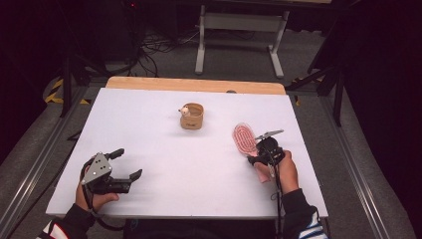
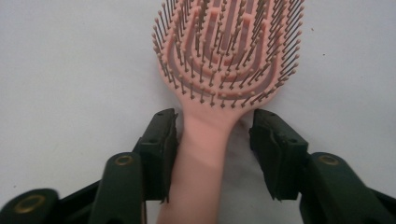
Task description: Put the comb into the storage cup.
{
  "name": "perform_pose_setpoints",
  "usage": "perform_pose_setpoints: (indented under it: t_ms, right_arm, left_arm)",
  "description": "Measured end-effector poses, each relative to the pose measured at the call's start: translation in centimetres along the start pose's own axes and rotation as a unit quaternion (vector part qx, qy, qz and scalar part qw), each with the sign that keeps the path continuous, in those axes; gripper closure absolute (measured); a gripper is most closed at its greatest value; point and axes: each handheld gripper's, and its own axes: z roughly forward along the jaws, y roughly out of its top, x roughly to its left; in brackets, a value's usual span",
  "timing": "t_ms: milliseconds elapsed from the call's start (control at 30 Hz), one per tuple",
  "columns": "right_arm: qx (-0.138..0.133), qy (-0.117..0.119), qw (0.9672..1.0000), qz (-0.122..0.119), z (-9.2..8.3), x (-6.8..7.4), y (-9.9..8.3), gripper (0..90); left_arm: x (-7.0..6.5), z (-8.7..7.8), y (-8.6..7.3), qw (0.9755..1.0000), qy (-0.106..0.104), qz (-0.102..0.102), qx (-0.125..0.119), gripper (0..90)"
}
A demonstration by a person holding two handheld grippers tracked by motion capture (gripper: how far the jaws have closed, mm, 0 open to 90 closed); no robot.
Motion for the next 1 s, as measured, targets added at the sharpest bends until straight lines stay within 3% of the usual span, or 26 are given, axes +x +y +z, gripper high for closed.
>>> perform_pose_setpoints:
  t_ms: [67,200,467,600,667,767,800,1000]
  right_arm:
    - [-0.002,-0.001,1.0000,0.000,-0.1,-0.1,0.0,63.5]
    - [-0.008,-0.003,1.0000,-0.001,-0.1,-0.3,-0.1,68.9]
    - [-0.027,0.002,0.9996,-0.010,-0.2,-0.5,-0.5,69.7]
    - [-0.061,-0.007,0.9980,-0.012,-0.9,-0.5,-0.8,69.8]
    - [-0.064,-0.007,0.9978,-0.011,-1.0,-0.5,-0.8,69.8]
    - [-0.109,-0.018,0.9937,-0.015,-2.0,-0.4,-1.0,69.8]
    - [-0.109,-0.018,0.9937,-0.015,-2.0,-0.4,-1.0,69.8]
    - [-0.171,-0.036,0.9843,-0.027,-3.5,0.4,-1.1,69.8]
  left_arm:
    - [-0.1,0.0,0.0,1.0000,-0.001,0.000,0.001,9.1]
    - [-0.1,0.0,0.0,1.0000,-0.003,0.000,0.001,9.3]
    - [0.0,0.1,0.1,1.0000,-0.003,-0.001,-0.001,9.6]
    - [-0.1,0.1,0.1,1.0000,-0.002,-0.001,-0.002,9.7]
    - [-0.1,0.1,0.1,1.0000,-0.002,-0.001,-0.001,9.7]
    - [0.0,0.1,0.2,1.0000,-0.001,-0.002,-0.003,9.8]
    - [0.0,0.1,0.2,1.0000,-0.002,-0.004,-0.004,9.8]
    - [0.0,0.1,0.2,1.0000,-0.001,-0.004,-0.003,9.8]
